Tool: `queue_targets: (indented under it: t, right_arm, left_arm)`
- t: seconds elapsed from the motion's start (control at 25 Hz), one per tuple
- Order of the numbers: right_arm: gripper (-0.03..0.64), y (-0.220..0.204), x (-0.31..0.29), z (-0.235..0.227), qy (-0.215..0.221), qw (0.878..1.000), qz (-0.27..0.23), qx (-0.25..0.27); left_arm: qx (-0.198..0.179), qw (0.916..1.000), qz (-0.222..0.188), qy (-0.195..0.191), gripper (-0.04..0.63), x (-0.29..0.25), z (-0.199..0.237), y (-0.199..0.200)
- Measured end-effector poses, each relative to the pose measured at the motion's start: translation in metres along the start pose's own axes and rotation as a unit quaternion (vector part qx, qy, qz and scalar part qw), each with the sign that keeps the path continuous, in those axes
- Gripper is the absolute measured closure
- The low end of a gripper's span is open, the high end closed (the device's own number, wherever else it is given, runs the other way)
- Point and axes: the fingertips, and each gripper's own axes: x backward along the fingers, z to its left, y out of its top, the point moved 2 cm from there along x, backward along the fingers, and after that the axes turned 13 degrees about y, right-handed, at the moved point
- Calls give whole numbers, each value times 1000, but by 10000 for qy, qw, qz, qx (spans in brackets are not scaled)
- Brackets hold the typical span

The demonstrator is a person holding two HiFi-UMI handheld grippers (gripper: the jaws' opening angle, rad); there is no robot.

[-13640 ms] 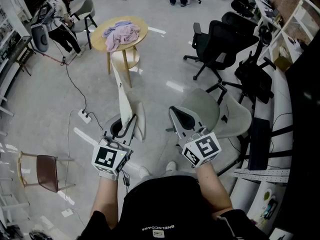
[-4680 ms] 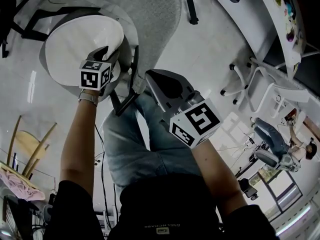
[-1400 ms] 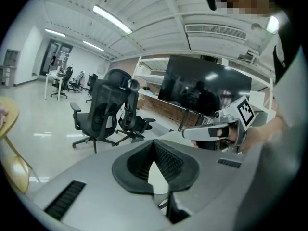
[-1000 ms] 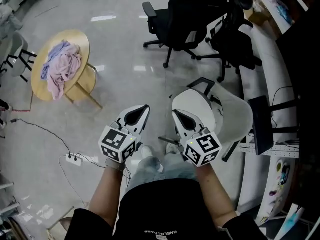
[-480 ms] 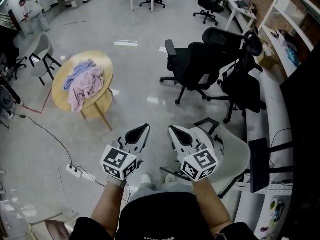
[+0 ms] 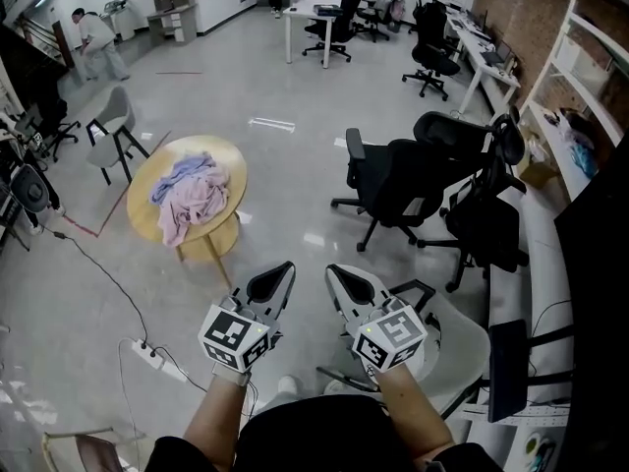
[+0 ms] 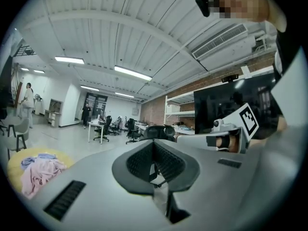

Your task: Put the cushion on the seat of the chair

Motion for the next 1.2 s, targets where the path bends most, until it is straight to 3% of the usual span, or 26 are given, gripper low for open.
queue_targets:
  t: [0.44,1.2]
  right_arm:
    - [608,28,-20,5,429,9987,-47,254]
    - [610,33,-20,15,576,9976,-51,376]
  left_arm:
    - [-24,9991,-321,282,584,4,9,30]
    - [-251,9966,-491,610,584,16,13,38]
